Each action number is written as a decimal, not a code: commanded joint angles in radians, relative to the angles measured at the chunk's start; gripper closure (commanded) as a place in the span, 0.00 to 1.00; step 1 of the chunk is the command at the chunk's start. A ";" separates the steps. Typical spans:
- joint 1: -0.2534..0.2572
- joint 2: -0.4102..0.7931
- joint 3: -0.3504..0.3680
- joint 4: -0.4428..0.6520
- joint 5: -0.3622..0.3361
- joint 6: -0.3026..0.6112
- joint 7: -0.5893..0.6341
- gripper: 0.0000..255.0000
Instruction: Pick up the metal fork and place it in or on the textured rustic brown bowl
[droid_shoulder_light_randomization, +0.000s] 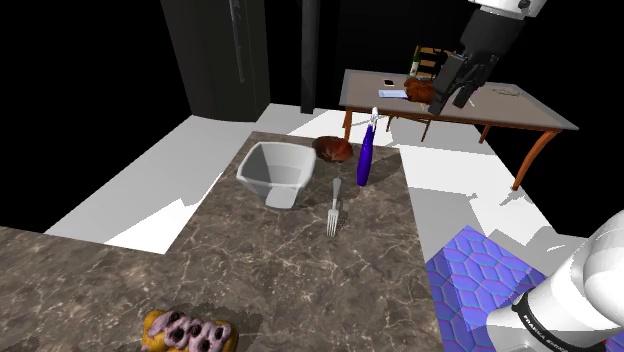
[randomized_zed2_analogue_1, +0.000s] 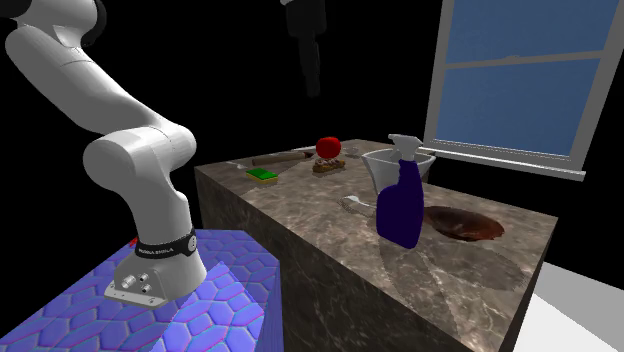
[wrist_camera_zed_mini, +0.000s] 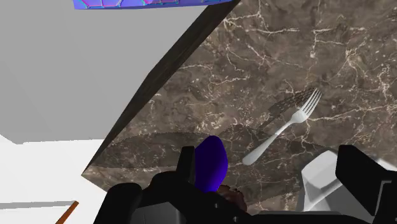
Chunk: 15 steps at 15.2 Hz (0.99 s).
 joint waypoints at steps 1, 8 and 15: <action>0.000 0.000 0.000 0.000 0.000 0.000 0.000 0.00; -0.036 0.087 0.167 -0.117 0.039 0.220 0.283 0.00; -0.098 0.278 0.339 -0.139 0.023 0.435 0.589 0.00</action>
